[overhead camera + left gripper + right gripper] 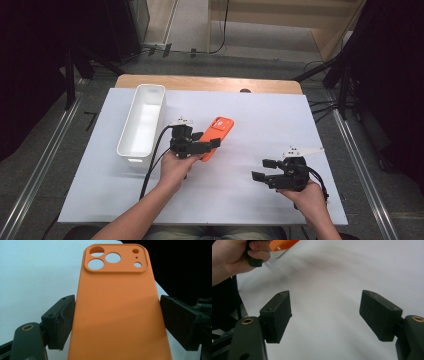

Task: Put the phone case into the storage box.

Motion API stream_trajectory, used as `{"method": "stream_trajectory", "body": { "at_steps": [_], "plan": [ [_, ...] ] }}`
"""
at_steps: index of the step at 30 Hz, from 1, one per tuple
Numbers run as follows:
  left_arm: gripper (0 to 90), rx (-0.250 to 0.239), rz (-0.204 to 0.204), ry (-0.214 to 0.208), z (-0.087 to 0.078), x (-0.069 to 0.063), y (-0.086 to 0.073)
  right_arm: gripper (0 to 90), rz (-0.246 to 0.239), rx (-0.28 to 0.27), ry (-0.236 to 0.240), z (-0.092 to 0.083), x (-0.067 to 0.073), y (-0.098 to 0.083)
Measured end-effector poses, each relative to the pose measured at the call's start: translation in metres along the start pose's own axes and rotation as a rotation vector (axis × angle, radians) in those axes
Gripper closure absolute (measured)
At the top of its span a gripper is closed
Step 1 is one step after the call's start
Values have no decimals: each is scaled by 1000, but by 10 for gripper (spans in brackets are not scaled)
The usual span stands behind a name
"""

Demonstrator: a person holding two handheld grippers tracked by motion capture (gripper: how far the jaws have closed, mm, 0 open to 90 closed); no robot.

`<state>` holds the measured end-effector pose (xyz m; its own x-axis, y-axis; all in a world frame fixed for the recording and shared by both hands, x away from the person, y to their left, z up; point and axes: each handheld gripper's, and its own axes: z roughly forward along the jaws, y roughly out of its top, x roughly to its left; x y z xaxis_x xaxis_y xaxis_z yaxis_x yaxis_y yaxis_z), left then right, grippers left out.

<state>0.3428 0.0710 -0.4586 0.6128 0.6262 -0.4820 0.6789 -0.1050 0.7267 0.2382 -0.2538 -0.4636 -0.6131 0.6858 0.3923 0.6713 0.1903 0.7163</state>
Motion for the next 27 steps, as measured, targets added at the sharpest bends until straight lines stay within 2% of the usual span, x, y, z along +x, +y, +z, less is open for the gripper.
{"method": "stream_trajectory", "body": {
  "at_steps": [6, 9, 12, 21, 23, 27],
  "plan": [
    [157, -39, -23, 29, 0, -1, -5, 245, 39, -21, 10, -2, 0, 4],
    [156, -48, -17, 41, 0, -1, -7, 246, 52, -32, 0, -2, 0, 6],
    [156, -69, -21, 58, 0, -3, -10, 246, 88, -45, 19, -2, 1, 8],
    [156, -134, -35, 86, -2, -6, -17, 246, 95, -89, -2, -3, 6, 17],
    [156, -141, -48, 88, -2, -7, -18, 247, 85, -105, -16, -3, 8, 19],
    [156, -147, -48, 94, -1, -8, -21, 247, 99, -115, -29, -2, 11, 24]
  ]
}}
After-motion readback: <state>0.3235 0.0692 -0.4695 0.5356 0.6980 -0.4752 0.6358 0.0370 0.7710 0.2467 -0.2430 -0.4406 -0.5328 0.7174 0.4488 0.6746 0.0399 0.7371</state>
